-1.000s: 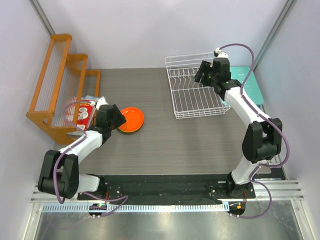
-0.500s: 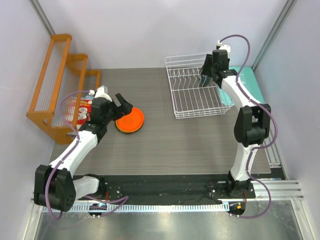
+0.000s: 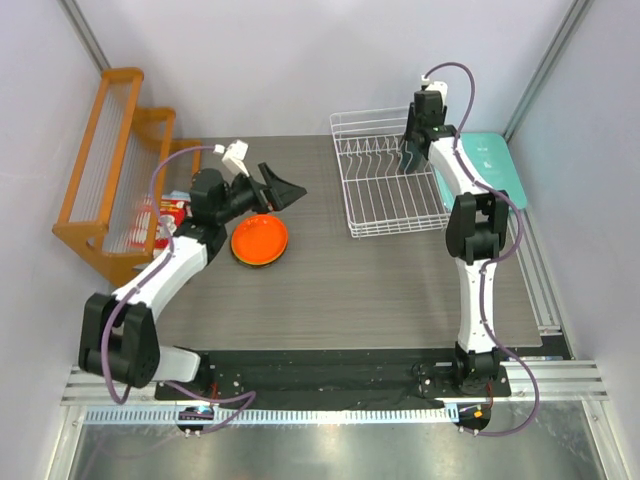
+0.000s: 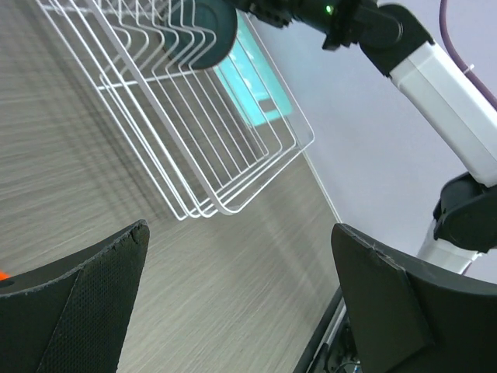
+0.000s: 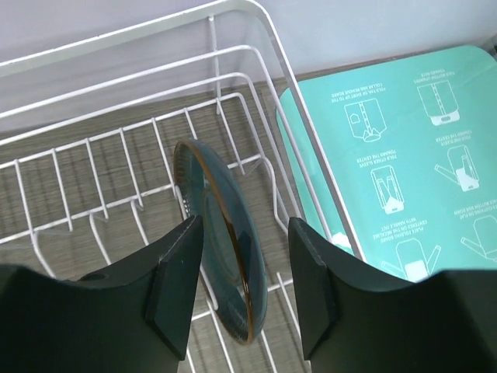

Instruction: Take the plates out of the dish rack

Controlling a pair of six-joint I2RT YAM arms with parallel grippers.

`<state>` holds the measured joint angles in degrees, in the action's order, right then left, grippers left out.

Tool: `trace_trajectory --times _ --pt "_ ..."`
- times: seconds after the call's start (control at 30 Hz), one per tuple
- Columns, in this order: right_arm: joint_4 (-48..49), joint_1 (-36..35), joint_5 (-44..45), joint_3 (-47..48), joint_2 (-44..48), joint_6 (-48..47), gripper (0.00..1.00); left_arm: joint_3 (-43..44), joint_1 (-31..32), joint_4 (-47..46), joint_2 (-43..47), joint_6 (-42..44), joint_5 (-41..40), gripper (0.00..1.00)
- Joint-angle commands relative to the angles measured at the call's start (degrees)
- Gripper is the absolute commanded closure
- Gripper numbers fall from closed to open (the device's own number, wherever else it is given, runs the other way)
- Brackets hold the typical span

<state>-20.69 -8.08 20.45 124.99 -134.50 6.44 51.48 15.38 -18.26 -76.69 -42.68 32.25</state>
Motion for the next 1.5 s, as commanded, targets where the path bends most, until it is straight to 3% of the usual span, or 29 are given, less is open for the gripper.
trace_trajectory --times 0.0,0.27,0.6,0.8,1.1,1.27,1.47 --pt "-1.2 0.43 1.71 5.61 -1.82 -2.57 0.48 4.93 1.93 -5.2 -6.0 -2.06 3.96 0.0" --pt "-1.11 1.57 0.21 6.06 -3.75 -2.92 0.56 11.78 3.87 -8.54 -15.85 -4.17 4.05 0.01" --pt "-1.11 1.84 -2.69 5.0 -4.37 -2.04 0.74 23.21 4.05 -5.47 -28.42 -3.29 0.63 0.01" --pt "-0.85 1.84 -4.89 3.07 -3.58 -1.17 0.98 32.27 4.05 -3.62 -38.7 -4.25 -2.1 0.01" --pt "4.69 1.66 -6.03 -6.84 6.51 0.24 0.99 42.29 4.31 1.12 -47.59 -2.85 -6.4 0.0" --pt "7.15 1.4 -5.24 -11.6 13.63 -0.11 0.99 44.93 4.66 2.0 -48.65 -2.41 -7.38 0.0" --pt "6.63 1.31 -4.01 -11.7 15.32 -0.28 0.99 46.51 5.54 2.61 -48.38 -2.5 -7.73 0.01"
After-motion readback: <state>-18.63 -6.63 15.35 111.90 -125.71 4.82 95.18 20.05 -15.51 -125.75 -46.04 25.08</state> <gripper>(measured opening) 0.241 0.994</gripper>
